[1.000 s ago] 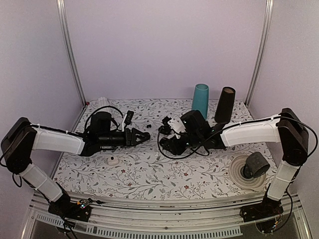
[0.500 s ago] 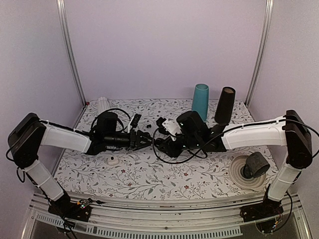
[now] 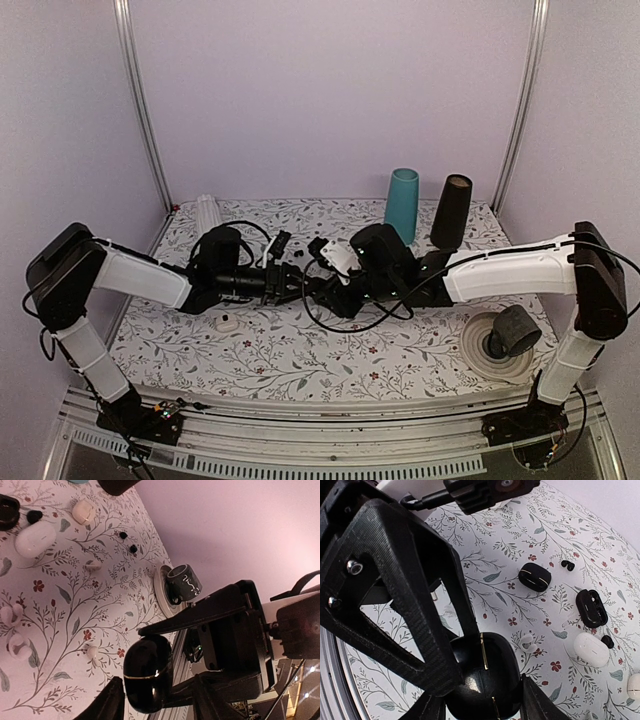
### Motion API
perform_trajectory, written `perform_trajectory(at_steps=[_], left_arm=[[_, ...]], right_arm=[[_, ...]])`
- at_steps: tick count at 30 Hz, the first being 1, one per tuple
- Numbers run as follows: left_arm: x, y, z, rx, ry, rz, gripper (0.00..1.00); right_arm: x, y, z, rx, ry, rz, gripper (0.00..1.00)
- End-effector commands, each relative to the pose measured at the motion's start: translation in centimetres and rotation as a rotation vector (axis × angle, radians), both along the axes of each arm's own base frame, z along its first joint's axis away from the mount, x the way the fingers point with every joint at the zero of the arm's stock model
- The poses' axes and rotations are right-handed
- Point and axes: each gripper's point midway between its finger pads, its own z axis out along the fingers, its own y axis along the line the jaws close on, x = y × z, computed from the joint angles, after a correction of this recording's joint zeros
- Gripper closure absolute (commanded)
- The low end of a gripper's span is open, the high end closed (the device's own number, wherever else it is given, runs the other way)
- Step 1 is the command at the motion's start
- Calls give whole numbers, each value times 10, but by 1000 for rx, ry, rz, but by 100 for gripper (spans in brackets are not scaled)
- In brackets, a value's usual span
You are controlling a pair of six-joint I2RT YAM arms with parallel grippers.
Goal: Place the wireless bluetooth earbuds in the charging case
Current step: Pass from the right arm to the left, then pass from the left arm to the right
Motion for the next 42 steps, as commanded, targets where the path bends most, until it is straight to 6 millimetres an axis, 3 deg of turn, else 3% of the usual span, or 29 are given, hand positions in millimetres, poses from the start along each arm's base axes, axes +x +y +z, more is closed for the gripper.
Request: perform_trajectory(at_steps=[1,10,13,16,21,25,33,38,42], left_arm=[[-5,-10,13,-63,-14,-44,53],[-11,-13,14,-88,7,-75,71],[-13,-13,16,-103,3,-83,85],[-13,-13,22,-122,-20,-85,100],[-15,-11,45,-167,-121,-92,100],[-14,-7,65,-173,-264,-76,100],[-21,6,102,-185,-545,-62,100],[-32,11,117,-202,-665,-74,100],[-41,14,131,-222,-731,-91,100]], right_arm=[[2,4,31,46,-53,-2,52],[4,3,33,48,-68,-18,52],[5,2,32,47,-66,-28,50],[6,1,34,54,-63,-40,39],[5,-4,41,93,-33,-53,14],[1,-15,53,174,18,-44,0],[-21,-30,96,402,134,57,1],[-39,-29,134,548,180,150,0],[-47,-25,153,620,223,190,3]])
